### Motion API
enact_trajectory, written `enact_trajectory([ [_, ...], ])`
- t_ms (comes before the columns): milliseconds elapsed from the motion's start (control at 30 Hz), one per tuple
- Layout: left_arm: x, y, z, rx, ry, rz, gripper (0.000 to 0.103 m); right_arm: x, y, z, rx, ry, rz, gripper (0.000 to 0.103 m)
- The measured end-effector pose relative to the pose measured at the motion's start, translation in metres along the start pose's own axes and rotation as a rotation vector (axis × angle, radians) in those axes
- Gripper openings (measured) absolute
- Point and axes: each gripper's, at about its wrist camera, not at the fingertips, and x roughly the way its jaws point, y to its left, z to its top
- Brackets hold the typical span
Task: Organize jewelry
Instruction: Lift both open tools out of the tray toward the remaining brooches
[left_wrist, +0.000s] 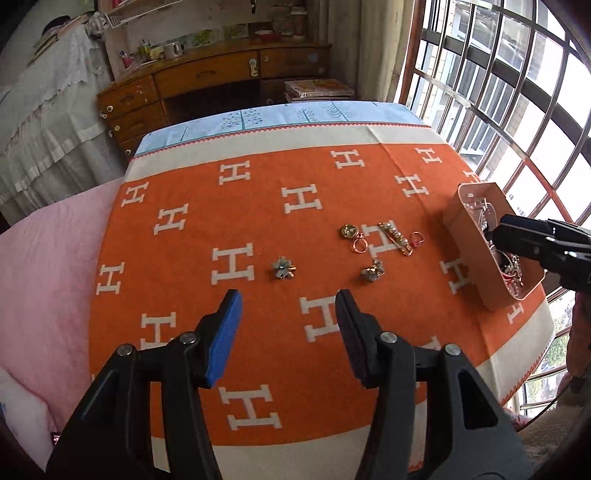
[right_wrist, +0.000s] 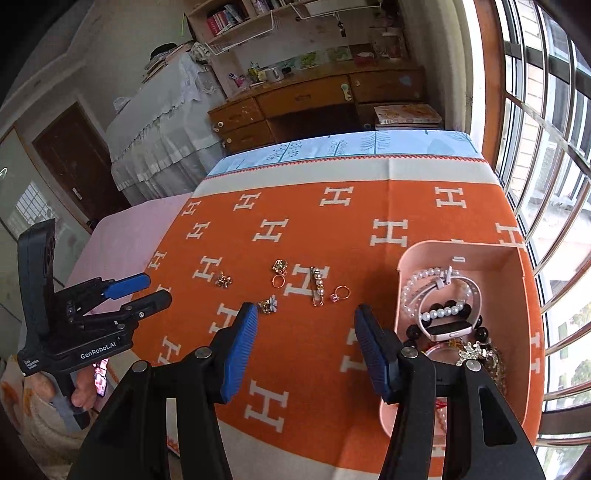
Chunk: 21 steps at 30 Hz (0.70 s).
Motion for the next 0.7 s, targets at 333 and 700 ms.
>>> enact_trajectory([
  [333, 0.059, 0.013, -0.006, 0.131, 0.006, -0.023, 0.049, 0.059, 0.033, -0.001, -0.060, 0.082, 0.020, 0.055],
  [700, 0.108, 0.025, 0.014, 0.236, 0.027, -0.095, 0.047, 0.109, 0.044, -0.018, -0.134, 0.138, -0.028, 0.046],
])
